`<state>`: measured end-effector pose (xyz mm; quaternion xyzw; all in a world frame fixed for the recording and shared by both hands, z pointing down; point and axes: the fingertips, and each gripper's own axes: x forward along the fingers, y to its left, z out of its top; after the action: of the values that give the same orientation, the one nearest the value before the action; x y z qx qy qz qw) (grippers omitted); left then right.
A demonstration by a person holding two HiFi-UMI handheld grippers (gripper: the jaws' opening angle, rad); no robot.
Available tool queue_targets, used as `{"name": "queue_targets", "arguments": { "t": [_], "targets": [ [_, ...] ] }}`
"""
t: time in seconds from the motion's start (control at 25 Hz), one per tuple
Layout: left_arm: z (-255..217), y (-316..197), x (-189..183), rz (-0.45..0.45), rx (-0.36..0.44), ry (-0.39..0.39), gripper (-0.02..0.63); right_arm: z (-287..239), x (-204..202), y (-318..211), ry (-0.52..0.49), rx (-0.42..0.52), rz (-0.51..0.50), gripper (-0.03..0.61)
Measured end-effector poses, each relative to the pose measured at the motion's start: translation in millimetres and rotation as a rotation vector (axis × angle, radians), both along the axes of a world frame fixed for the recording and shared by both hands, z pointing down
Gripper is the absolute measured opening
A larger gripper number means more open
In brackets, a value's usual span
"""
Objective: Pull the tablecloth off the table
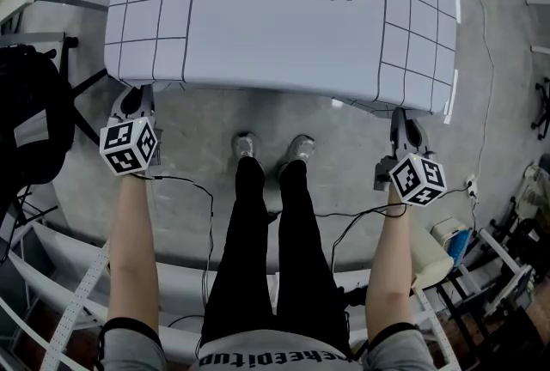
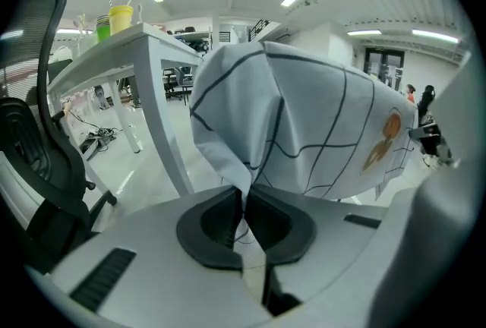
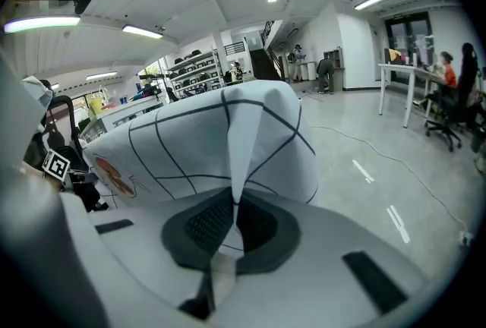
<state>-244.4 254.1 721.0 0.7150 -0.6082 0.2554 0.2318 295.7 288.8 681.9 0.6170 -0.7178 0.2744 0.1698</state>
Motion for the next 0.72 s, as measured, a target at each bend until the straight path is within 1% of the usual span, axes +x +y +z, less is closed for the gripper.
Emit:
{"name": "queue_targets", "arguments": {
  "t": [0.2,0.32,0.4,0.52,0.72],
  "targets": [
    [-7.6,21.5,3.3,0.014,-0.014,0.011,0.015,-10.1,-1.1,11.3,-0.012,0.013,0.008,0.009],
    [-22.6,33.1,-6.2,-0.008,0.004,0.012,0.015,-19.5,-0.5,21.6,-0.015,0.02,0.009,0.009],
    [-36.2,36.8,-13.6,-0.009,0.02,0.001,0.015,-27.5,1.1,28.8,-0.022,0.028,0.017,0.009],
    [-54.7,42.8,-21.9,0.015,0.032,-0.028,0.015,-43.6,3.7,37.0,-0.031,0.052,0.037,0.009],
    [-84.5,52.0,-29.6,0.022,0.053,-0.044,0.015,-70.3,6.4,42.6,-0.024,0.079,0.045,0.009]
  ]
}}
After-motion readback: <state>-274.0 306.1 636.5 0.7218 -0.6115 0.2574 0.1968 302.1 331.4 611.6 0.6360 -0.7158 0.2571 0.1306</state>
